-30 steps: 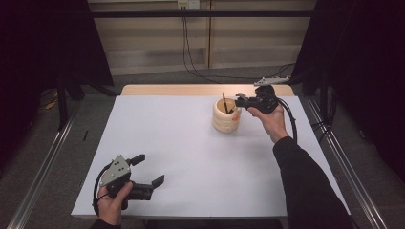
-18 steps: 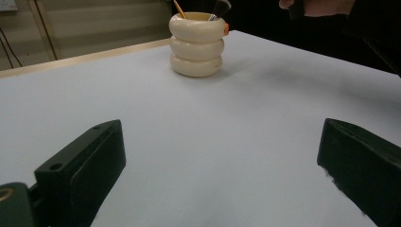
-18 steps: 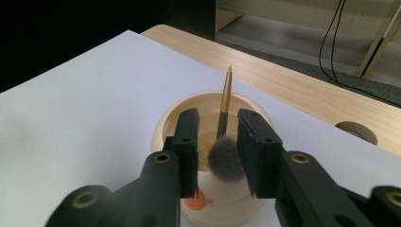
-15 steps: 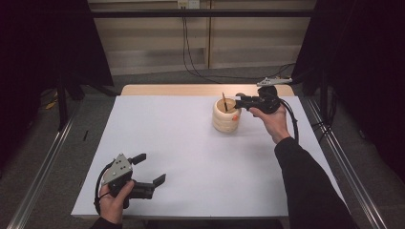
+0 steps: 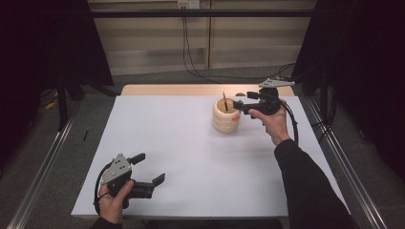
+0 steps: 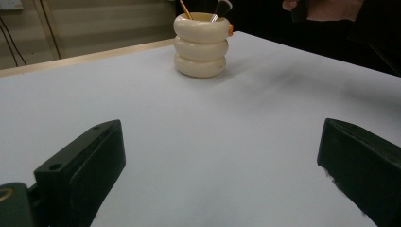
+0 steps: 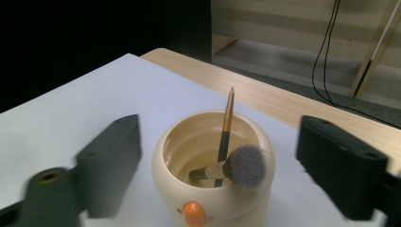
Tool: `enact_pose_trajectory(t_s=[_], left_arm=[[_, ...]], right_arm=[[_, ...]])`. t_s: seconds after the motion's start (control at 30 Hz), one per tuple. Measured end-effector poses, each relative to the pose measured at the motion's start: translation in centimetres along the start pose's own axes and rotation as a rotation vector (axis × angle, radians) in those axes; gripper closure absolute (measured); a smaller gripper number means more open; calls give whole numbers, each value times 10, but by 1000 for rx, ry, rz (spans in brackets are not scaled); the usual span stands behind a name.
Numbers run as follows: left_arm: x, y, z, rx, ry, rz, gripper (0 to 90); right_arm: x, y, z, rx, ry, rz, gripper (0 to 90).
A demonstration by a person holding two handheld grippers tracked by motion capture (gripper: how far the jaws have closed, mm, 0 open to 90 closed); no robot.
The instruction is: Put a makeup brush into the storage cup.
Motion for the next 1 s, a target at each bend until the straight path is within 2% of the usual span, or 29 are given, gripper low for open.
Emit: enact_pose_trajectory(t_s=[0.07, 0.1, 0.23, 0.3, 0.5, 0.57, 0.63, 0.7, 1.0], left_arm=[[0, 1, 0, -5, 4, -7, 17], [0, 0, 0, 0, 2, -6, 17], [1, -1, 0, -1, 2, -4, 17], [2, 0, 0, -6, 1, -4, 16], [6, 2, -1, -6, -17, -22, 16], [6, 2, -1, 9, -29, -15, 16], [6, 4, -2, 20, -37, -29, 17], [6, 4, -3, 22, -40, -34, 17], [8, 6, -3, 21, -43, -44, 15]], right_arm=[[2, 0, 0, -14, -18, 5, 27], [4, 0, 1, 0, -20, 6, 1], [9, 2, 0, -9, -28, 8, 6], [12, 5, -2, 4, -38, 5, 0], [23, 12, -2, 19, -77, 50, 0], [24, 13, 0, 32, -84, 80, 2], [27, 13, 2, 51, -93, 102, 2], [29, 13, 3, 46, -104, 120, 1], [46, 15, 16, 39, -124, 135, 0]])
Point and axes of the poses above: each handheld gripper's, and its own axes: x roughly backward along the jaws, z roughly out of its underside, y roughly to its left, the point moved 8 cm from there along -x, roughly forward along the jaws, and after that the axes turned 1 degree about z, right-handed, at the moved point
